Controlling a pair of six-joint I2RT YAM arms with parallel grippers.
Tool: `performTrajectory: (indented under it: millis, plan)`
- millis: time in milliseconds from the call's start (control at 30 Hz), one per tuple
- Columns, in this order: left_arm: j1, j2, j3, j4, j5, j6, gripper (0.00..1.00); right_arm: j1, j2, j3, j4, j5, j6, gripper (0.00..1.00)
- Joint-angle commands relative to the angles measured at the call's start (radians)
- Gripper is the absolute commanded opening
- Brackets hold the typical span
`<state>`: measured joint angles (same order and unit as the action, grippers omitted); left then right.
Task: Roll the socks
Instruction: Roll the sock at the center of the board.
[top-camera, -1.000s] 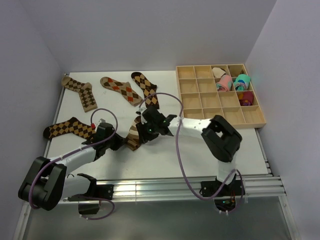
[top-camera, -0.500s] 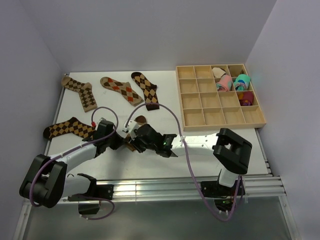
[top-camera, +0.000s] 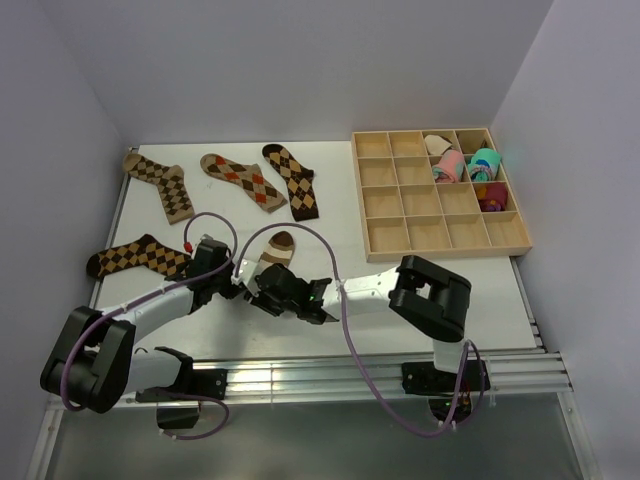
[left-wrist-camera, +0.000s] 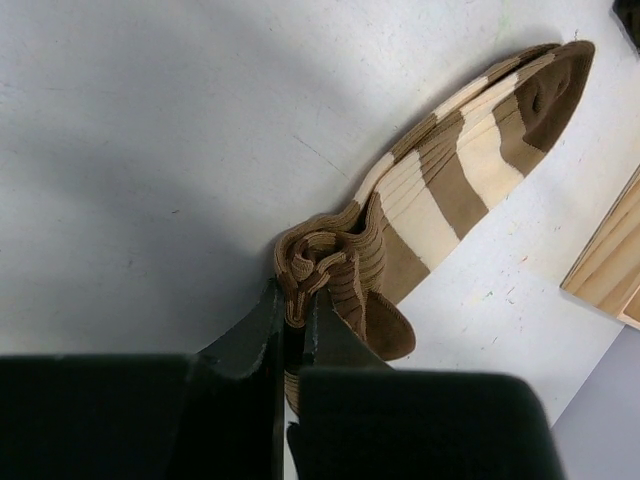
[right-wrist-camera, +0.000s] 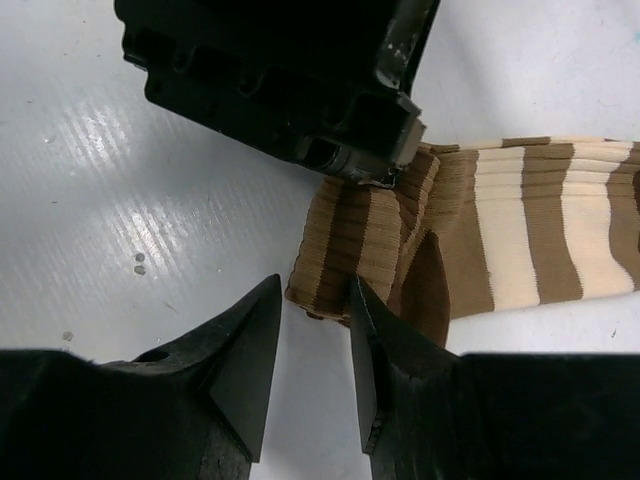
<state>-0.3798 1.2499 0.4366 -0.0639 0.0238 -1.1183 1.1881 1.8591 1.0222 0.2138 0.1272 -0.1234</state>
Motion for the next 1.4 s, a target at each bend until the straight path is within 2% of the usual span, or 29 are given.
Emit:
performTrajectory:
  millis: [0, 233, 467, 667, 800, 1067, 1133, 1167, 1233, 1267, 1300, 1367]
  plan:
    - [-0.001, 0.036, -0.015, -0.113, -0.009, 0.048, 0.00, 0.011, 0.032, 0.050, 0.042, 0.028, -0.019, 0.41]
    - [-0.001, 0.034, -0.013, -0.108, -0.001, 0.048, 0.00, 0.010, 0.103, 0.052, 0.012, 0.015, 0.004, 0.43]
    - [-0.001, 0.034, 0.004, -0.117, 0.005, 0.055, 0.00, 0.010, 0.146, 0.058, -0.062, 0.000, 0.041, 0.49]
    - [-0.001, 0.037, 0.028, -0.131, 0.018, 0.069, 0.00, 0.008, 0.192, 0.073, -0.142, 0.041, 0.083, 0.49]
    - [-0.001, 0.045, 0.051, -0.139, 0.042, 0.083, 0.00, 0.001, 0.232, 0.087, -0.195, 0.104, 0.122, 0.46]
    - [-0.001, 0.049, 0.079, -0.168, 0.062, 0.110, 0.00, -0.031, 0.276, 0.113, -0.316, 0.176, 0.200, 0.34]
    - [-0.001, 0.049, 0.086, -0.172, 0.061, 0.117, 0.00, -0.038, 0.282, 0.118, -0.333, 0.178, 0.205, 0.26]
    - [0.001, 0.049, 0.088, -0.172, 0.059, 0.117, 0.00, -0.045, 0.284, 0.118, -0.344, 0.166, 0.206, 0.14]
    - [0.001, 0.043, 0.091, -0.172, 0.057, 0.115, 0.03, -0.057, 0.275, 0.104, -0.344, 0.108, 0.212, 0.00]
    - [0.002, 0.040, 0.093, -0.172, 0.050, 0.114, 0.06, -0.064, 0.256, 0.099, -0.341, 0.073, 0.212, 0.00]
    - [0.004, 0.037, 0.096, -0.174, 0.045, 0.112, 0.17, -0.083, 0.247, 0.090, -0.341, 0.039, 0.215, 0.00]
    - [0.010, 0.016, 0.096, -0.172, 0.025, 0.110, 0.32, -0.107, 0.213, 0.084, -0.344, -0.069, 0.215, 0.00]
